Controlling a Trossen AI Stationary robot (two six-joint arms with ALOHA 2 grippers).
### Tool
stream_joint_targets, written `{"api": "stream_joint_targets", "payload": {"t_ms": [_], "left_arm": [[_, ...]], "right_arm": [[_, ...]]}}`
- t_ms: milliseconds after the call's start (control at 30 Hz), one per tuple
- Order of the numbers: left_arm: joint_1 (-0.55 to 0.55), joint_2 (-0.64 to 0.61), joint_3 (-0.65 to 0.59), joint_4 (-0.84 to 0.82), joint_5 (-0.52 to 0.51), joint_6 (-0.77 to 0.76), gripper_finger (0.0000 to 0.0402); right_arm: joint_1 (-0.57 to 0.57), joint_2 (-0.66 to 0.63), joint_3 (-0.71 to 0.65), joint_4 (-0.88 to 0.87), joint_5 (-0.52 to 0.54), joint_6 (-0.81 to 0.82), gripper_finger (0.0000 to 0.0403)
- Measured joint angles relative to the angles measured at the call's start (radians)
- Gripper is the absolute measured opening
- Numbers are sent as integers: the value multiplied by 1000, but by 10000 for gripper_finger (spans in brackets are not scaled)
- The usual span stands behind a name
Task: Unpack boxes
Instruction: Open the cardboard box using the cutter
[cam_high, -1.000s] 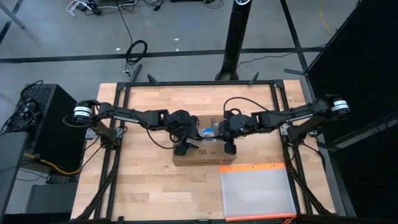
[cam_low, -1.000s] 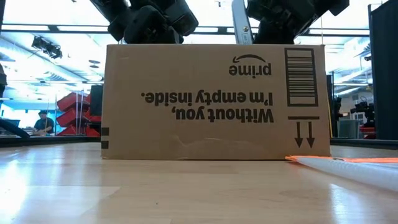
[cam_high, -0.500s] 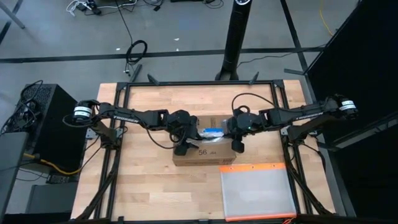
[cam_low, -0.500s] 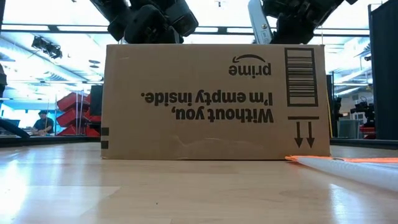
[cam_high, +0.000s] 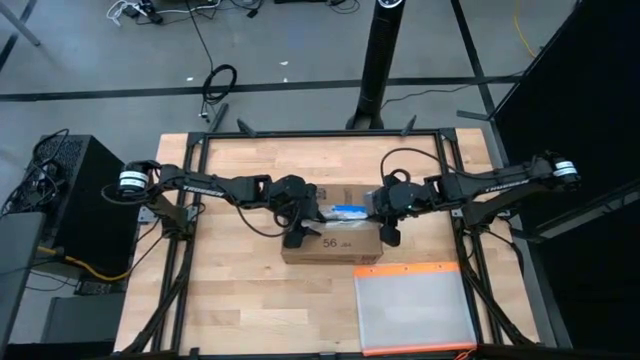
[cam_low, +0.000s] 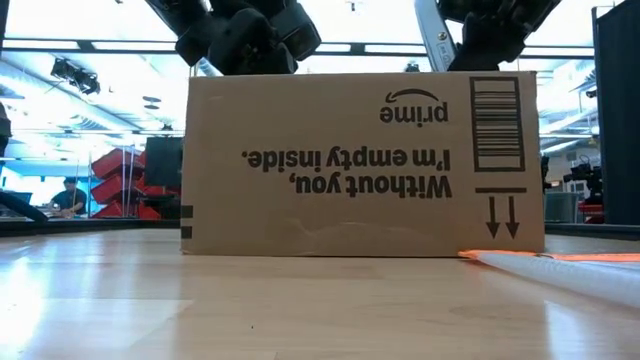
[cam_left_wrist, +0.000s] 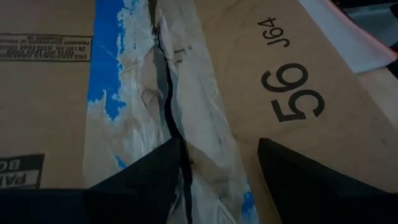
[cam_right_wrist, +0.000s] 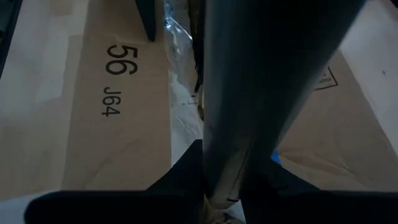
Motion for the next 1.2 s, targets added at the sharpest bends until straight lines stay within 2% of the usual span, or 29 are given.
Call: {"api": "stream_joint_targets", "payload": {"t_ms": [133, 467, 967, 1067, 1200], "left_arm": [[1, 0, 0, -2, -2, -14, 213], [-1, -7, 5, -95, -12, -50, 213], [2, -158, 91, -217, -6, -39, 213], [27, -230, 116, -196, -60, 40, 213], [112, -238, 116, -200, -154, 75, 213]], "right_arm": [[15, -20, -1, -4, 57, -22, 43], [16, -32, 0, -17, 59, -129, 43], [76, -141, 0, -1, 94, -76, 43], [141, -121, 0, 23, 74, -42, 43], [222, -62, 0, 82, 36, 3, 43]]}}
